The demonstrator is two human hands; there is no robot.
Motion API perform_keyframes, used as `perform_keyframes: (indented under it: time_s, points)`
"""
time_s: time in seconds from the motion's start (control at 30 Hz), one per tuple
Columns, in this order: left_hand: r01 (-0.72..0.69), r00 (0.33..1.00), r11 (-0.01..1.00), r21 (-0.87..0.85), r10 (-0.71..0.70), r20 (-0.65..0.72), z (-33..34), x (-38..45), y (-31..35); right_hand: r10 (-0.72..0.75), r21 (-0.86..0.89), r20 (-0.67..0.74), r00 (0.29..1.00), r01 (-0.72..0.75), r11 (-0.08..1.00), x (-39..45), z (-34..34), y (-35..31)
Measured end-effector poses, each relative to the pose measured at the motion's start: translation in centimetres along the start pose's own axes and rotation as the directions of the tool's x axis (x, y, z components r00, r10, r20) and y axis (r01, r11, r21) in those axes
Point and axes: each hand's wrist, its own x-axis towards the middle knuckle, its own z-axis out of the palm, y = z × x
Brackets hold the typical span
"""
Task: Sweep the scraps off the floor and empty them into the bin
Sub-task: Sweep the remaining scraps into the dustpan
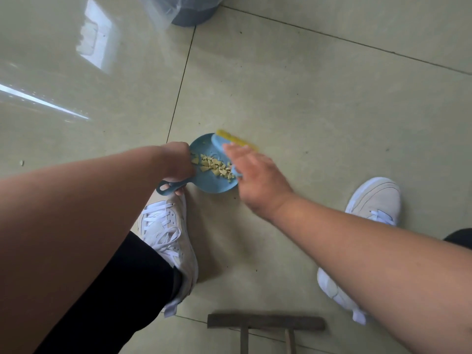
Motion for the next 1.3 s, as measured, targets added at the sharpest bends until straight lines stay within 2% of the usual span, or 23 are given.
perform_keyframes:
  time_s: [0.07,0.17,0.27,0.5,0.7,0.83,0.9,0.97,1.07,1.2,1.3]
  points:
    - [-0.009,1.0,1.0,0.009,0.009,0.021,-0.4,0.0,0.0,0.128,-0.015,-0.078,0.989,-0.129,0.992,-0.3,-1.9,2.7]
    - [0.007,1.0,0.999,0.043,-0.007,-0.011,-1.2,-0.1,-0.1,0.329,-0.08,-0.099,0.939,-0.337,0.938,-1.7,-3.3,6.3]
    - [-0.002,1.0,0.996,0.094,0.005,-0.027,-1.2,-0.3,0.1,0.388,-0.113,-0.07,0.919,-0.393,0.912,-2.9,-2.4,6.4]
    - [0.01,0.999,1.0,0.006,-0.01,-0.042,0.3,-0.7,1.1,0.335,-0.034,-0.006,0.942,-0.335,0.942,-1.4,3.7,0.2]
    - [0.022,0.996,0.999,-0.031,-0.019,0.092,1.2,1.1,-0.1,0.194,0.11,0.095,0.976,-0.204,0.973,-0.5,5.4,-5.4]
    - [0.03,0.999,0.999,-0.037,-0.029,0.024,0.4,0.4,-0.3,0.14,0.163,-0.025,0.99,-0.135,0.977,0.7,2.2,-4.9]
    - [0.038,0.999,0.996,-0.083,-0.035,0.036,-0.4,-0.3,-0.4,0.182,0.164,-0.113,0.977,-0.162,0.973,2.4,0.1,-2.9]
    - [0.062,0.996,0.991,-0.116,-0.054,0.07,-0.9,-0.4,-0.8,0.253,0.119,-0.176,0.951,-0.235,0.965,4.5,-1.9,-0.2]
    - [0.098,0.995,0.987,-0.128,-0.099,0.001,-1.3,-0.3,-1.1,0.29,-0.017,-0.157,0.944,-0.296,0.955,6.7,-3.2,3.4]
    - [0.085,0.996,0.991,-0.106,-0.086,-0.006,-1.4,0.0,-1.1,0.182,-0.27,-0.015,0.983,-0.179,0.946,6.3,-2.1,3.8]
    - [0.075,0.997,0.994,-0.083,-0.076,-0.008,-1.3,0.2,-0.8,0.154,-0.309,0.068,0.986,-0.126,0.943,4.2,-0.1,1.8]
